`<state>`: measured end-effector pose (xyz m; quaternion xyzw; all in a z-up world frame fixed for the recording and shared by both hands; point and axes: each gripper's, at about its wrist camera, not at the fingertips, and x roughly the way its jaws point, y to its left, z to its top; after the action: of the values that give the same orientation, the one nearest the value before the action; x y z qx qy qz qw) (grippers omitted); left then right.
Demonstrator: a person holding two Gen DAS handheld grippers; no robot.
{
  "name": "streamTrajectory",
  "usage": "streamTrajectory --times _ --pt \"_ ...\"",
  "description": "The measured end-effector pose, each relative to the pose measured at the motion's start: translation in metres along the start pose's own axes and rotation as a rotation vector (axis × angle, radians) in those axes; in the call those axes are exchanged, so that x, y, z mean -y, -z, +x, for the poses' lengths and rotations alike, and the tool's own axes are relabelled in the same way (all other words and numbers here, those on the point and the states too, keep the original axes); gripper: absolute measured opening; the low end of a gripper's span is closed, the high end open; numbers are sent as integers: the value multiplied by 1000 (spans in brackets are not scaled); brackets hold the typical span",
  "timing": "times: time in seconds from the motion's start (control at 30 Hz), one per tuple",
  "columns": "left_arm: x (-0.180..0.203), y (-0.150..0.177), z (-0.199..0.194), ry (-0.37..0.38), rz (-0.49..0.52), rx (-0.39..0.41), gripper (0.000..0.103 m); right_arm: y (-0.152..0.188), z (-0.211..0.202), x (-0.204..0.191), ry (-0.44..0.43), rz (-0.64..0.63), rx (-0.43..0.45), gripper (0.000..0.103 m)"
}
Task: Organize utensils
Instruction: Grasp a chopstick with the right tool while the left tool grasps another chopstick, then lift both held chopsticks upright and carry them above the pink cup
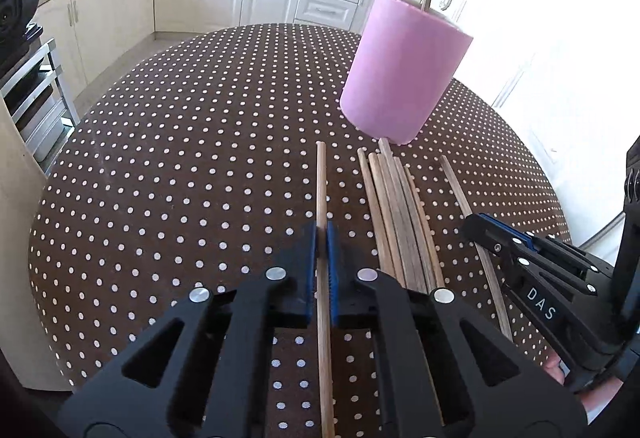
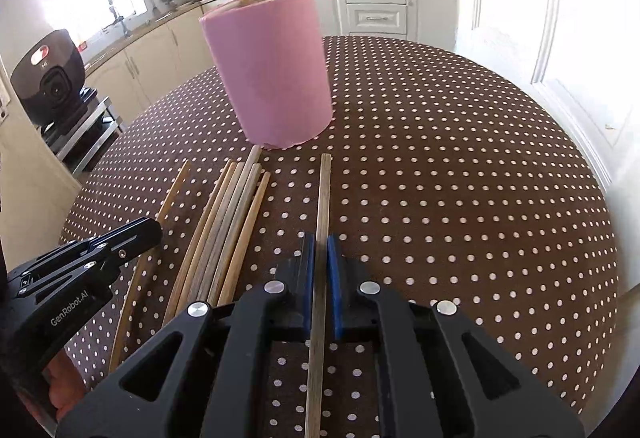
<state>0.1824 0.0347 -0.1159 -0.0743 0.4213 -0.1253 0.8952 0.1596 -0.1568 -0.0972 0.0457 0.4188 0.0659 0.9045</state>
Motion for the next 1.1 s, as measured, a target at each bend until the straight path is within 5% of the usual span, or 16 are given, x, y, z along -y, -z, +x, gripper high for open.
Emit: streamTrajectory --times 0.67,1.0,1.1 --pt "7 -24 -39 11 5 118 6 -15 -42 8 -12 20 176 5" --pt "5 -14 -2 -33 61 -45 9 -12 -34 12 -20 22 130 5" --pt "5 -10 8 -51 76 -76 20 -12 -31 11 -26 17 121 5"
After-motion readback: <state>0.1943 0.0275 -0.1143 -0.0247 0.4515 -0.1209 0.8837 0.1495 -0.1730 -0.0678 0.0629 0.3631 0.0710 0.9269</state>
